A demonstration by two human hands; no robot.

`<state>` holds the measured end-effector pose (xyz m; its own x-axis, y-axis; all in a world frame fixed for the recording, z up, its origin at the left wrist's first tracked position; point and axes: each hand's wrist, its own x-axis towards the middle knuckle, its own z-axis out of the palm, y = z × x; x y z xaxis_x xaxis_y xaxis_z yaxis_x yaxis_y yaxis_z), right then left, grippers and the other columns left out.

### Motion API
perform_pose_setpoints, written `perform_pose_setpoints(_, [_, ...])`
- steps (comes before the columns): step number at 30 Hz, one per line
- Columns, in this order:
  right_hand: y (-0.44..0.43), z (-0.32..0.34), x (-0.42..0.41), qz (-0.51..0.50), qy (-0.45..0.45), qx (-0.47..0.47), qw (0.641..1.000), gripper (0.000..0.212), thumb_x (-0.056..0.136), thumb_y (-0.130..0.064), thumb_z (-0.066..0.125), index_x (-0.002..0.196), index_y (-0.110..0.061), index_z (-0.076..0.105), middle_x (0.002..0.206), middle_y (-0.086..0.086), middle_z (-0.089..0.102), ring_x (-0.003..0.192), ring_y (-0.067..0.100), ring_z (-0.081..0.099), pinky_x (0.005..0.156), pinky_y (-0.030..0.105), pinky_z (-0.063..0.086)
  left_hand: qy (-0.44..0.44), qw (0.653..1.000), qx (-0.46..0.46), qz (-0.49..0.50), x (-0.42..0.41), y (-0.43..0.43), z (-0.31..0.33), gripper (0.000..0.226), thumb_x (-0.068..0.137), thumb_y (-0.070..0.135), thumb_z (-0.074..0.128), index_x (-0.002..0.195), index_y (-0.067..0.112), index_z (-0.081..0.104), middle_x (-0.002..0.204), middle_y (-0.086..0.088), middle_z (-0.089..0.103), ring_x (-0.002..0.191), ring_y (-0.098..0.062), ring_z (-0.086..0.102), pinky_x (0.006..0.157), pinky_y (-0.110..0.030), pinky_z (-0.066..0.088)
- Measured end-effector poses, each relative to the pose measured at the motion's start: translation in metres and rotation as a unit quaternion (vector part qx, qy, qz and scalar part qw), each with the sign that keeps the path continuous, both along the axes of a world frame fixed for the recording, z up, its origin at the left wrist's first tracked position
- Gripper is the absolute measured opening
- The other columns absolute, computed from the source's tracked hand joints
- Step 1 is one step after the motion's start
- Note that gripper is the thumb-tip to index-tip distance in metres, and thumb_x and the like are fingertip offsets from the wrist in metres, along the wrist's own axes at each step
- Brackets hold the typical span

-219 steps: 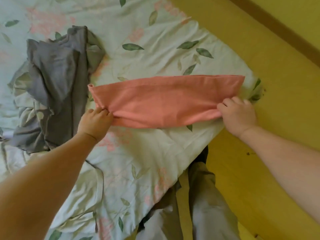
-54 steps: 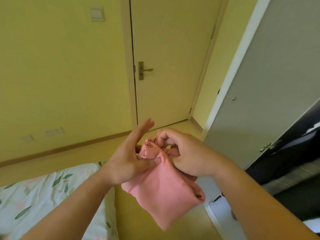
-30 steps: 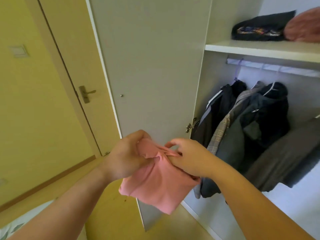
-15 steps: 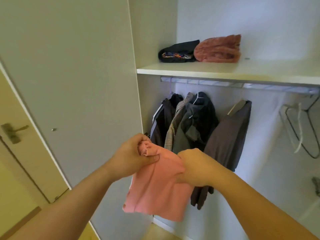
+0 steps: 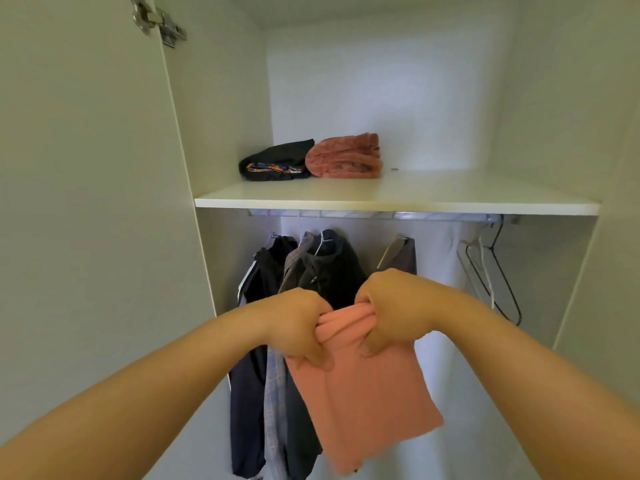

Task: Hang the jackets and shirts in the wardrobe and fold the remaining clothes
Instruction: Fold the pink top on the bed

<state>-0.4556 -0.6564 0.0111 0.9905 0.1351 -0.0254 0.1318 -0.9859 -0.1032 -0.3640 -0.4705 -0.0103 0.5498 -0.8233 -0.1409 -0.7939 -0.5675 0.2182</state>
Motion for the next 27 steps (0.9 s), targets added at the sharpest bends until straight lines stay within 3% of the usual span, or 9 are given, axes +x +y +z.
perform_pose_setpoints(3, [-0.021, 0.032, -0.006, -0.023, 0.041, -0.015, 0.999, 0.042, 0.065, -0.054, 0.088, 0.079, -0.019, 0.069, 0.076, -0.002, 0.068, 0.062, 0.013, 0.059, 0.053, 0.027, 0.044, 0.074, 0.996, 0.017, -0.046, 0.01, -0.024, 0.031, 0.032, 0.074, 0.034, 0.09, 0.098, 0.024, 0.072, 0.085, 0.013, 0.075, 0.069, 0.002, 0.068, 0.059, -0.018, 0.054])
perform_pose_setpoints(6, [-0.049, 0.077, -0.014, -0.065, 0.112, 0.034, 0.991, 0.041, 0.066, -0.051, 0.09, 0.094, -0.026, 0.073, 0.083, -0.01, 0.073, 0.07, 0.009, 0.067, 0.053, 0.024, 0.052, 0.127, 0.989, 0.011, -0.077, 0.016, -0.052, 0.077, 0.025, 0.079, 0.019, 0.087, 0.098, 0.026, 0.072, 0.091, 0.014, 0.077, 0.079, -0.001, 0.072, 0.064, -0.015, 0.054])
perform_pose_setpoints(10, [-0.091, 0.138, -0.026, -0.097, 0.193, 0.124, 0.968, 0.026, 0.077, -0.024, 0.088, 0.098, -0.026, 0.073, 0.089, -0.006, 0.077, 0.07, 0.011, 0.067, 0.047, 0.02, 0.047, 0.173, 0.975, 0.045, -0.133, 0.018, -0.091, 0.144, 0.027, 0.088, 0.007, 0.077, 0.11, 0.021, 0.072, 0.112, 0.001, 0.077, 0.102, -0.018, 0.074, 0.088, -0.031, 0.059])
perform_pose_setpoints(13, [-0.119, 0.178, -0.03, -0.116, 0.207, 0.138, 0.962, 0.025, 0.079, -0.015, 0.084, 0.101, -0.023, 0.073, 0.1, 0.002, 0.077, 0.07, 0.014, 0.065, 0.044, 0.018, 0.043, 0.183, 0.97, 0.06, -0.15, 0.02, -0.12, 0.186, 0.032, 0.09, 0.0, 0.07, 0.119, 0.013, 0.068, 0.117, -0.007, 0.075, 0.106, -0.026, 0.072, 0.09, -0.035, 0.058])
perform_pose_setpoints(16, [-0.144, 0.208, -0.03, -0.141, 0.213, 0.17, 0.952, 0.03, 0.072, -0.018, 0.084, 0.101, -0.02, 0.073, 0.103, 0.005, 0.076, 0.065, 0.01, 0.063, 0.039, 0.017, 0.04, 0.206, 0.966, 0.045, -0.146, 0.024, -0.147, 0.218, 0.032, 0.089, -0.003, 0.066, 0.117, 0.011, 0.07, 0.118, -0.015, 0.073, 0.11, -0.035, 0.07, 0.097, -0.043, 0.056])
perform_pose_setpoints(19, [-0.172, 0.231, -0.026, -0.164, 0.209, 0.194, 0.944, 0.04, 0.068, -0.019, 0.084, 0.107, -0.015, 0.073, 0.109, 0.008, 0.074, 0.064, 0.009, 0.063, 0.037, 0.016, 0.039, 0.213, 0.964, 0.052, -0.147, 0.034, -0.175, 0.246, 0.031, 0.092, -0.002, 0.061, 0.097, 0.021, 0.08, 0.099, -0.008, 0.078, 0.087, -0.023, 0.076, 0.077, -0.034, 0.062])
perform_pose_setpoints(23, [-0.209, 0.258, -0.016, -0.201, 0.181, 0.208, 0.94, 0.036, 0.062, -0.019, 0.089, 0.096, -0.02, 0.079, 0.101, 0.005, 0.075, 0.059, 0.006, 0.063, 0.036, 0.016, 0.039, 0.209, 0.968, 0.021, -0.136, 0.058, -0.216, 0.275, 0.03, 0.083, 0.005, 0.071, 0.108, 0.02, 0.078, 0.123, -0.018, 0.071, 0.108, -0.038, 0.069, 0.098, -0.056, 0.054])
perform_pose_setpoints(27, [-0.244, 0.276, 0.004, -0.248, 0.126, 0.198, 0.94, 0.031, 0.062, -0.023, 0.088, 0.092, -0.021, 0.08, 0.1, 0.004, 0.076, 0.059, 0.006, 0.064, 0.037, 0.015, 0.039, 0.232, 0.961, 0.03, -0.148, 0.096, -0.262, 0.299, 0.033, 0.087, 0.008, 0.066, 0.117, 0.015, 0.075, 0.125, -0.022, 0.069, 0.112, -0.043, 0.068, 0.095, -0.06, 0.054])
